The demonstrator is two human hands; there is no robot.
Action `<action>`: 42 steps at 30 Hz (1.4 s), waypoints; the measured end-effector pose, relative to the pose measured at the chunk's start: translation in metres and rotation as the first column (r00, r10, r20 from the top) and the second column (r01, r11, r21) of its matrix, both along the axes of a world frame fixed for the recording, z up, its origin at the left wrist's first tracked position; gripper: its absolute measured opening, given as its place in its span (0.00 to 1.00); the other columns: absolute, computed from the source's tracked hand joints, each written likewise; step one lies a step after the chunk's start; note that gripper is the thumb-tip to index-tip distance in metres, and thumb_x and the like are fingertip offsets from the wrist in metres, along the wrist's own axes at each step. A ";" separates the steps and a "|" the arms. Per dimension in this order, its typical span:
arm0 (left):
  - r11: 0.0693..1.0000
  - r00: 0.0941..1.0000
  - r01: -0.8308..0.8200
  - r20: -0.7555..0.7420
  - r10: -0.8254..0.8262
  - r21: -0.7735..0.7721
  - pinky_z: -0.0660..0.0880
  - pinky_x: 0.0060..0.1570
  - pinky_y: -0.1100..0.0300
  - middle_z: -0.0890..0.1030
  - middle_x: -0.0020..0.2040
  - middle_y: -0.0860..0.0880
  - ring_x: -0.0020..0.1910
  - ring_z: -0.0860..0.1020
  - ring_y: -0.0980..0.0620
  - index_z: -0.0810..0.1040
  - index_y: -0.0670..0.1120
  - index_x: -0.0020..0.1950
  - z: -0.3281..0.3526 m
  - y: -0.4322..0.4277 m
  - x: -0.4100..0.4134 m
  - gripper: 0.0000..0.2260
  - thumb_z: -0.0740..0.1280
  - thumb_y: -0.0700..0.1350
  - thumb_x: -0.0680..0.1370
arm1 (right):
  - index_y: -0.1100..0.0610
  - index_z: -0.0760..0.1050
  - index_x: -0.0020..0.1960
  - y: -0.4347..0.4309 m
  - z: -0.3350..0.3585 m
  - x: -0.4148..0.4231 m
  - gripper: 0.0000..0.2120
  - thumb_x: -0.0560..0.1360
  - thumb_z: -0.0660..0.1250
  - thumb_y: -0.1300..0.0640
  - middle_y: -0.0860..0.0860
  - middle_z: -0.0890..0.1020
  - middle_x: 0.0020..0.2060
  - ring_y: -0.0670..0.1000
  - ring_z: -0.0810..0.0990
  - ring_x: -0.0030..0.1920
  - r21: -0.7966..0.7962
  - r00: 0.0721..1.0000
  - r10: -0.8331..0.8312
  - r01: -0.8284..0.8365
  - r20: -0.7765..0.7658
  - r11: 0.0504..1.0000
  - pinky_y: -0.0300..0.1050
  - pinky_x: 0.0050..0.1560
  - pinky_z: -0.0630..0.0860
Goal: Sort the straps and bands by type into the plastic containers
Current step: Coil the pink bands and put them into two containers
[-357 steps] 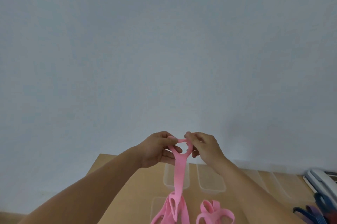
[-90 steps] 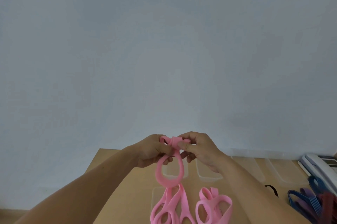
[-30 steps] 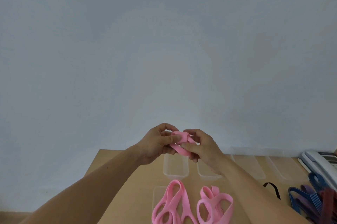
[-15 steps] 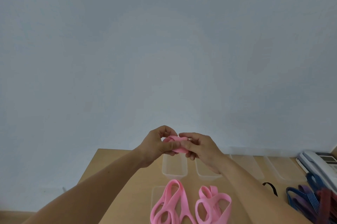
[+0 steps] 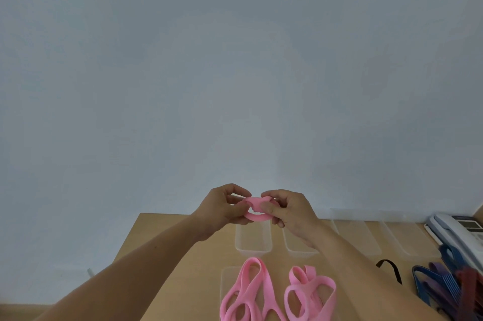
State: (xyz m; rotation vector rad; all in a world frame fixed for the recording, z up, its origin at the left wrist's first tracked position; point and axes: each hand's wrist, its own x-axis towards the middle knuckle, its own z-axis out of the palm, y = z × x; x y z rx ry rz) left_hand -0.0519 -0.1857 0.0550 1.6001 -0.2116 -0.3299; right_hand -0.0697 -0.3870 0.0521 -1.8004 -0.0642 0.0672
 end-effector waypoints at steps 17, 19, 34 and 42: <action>0.987 0.987 0.161 -0.012 -0.161 0.009 0.82 0.49 0.53 0.83 0.53 0.42 0.45 0.85 0.39 0.79 0.41 0.60 -0.020 0.029 0.025 0.16 0.75 0.44 0.74 | 0.56 0.82 0.51 0.025 -0.018 0.010 0.04 0.77 0.69 0.61 0.53 0.80 0.31 0.48 0.74 0.28 0.044 0.991 -0.131 0.133 -0.039 0.990 0.39 0.29 0.70; 0.992 0.992 0.124 0.001 -0.124 0.027 0.82 0.49 0.53 0.83 0.53 0.43 0.43 0.85 0.40 0.79 0.41 0.58 -0.026 0.027 0.028 0.15 0.75 0.44 0.74 | 0.54 0.81 0.50 0.028 -0.022 0.010 0.04 0.77 0.69 0.61 0.53 0.80 0.31 0.47 0.74 0.28 0.034 0.987 -0.155 0.156 -0.033 0.987 0.39 0.29 0.71; 0.829 0.985 0.146 0.001 -0.174 0.540 0.81 0.42 0.55 0.80 0.53 0.50 0.34 0.82 0.53 0.75 0.47 0.59 -0.073 -0.010 0.055 0.12 0.70 0.44 0.77 | 0.54 0.79 0.52 -0.005 -0.080 0.054 0.04 0.78 0.68 0.58 0.53 0.82 0.32 0.46 0.75 0.27 -0.161 0.980 -0.016 -0.016 -0.199 0.987 0.39 0.28 0.71; 0.837 0.995 -0.089 0.011 0.099 0.539 0.77 0.33 0.65 0.83 0.49 0.44 0.33 0.82 0.52 0.78 0.43 0.57 -0.105 -0.046 0.084 0.08 0.66 0.44 0.80 | 0.54 0.75 0.58 -0.027 -0.120 0.101 0.11 0.76 0.67 0.55 0.54 0.84 0.40 0.48 0.80 0.31 -0.200 0.977 0.022 -0.065 -0.210 0.978 0.41 0.33 0.75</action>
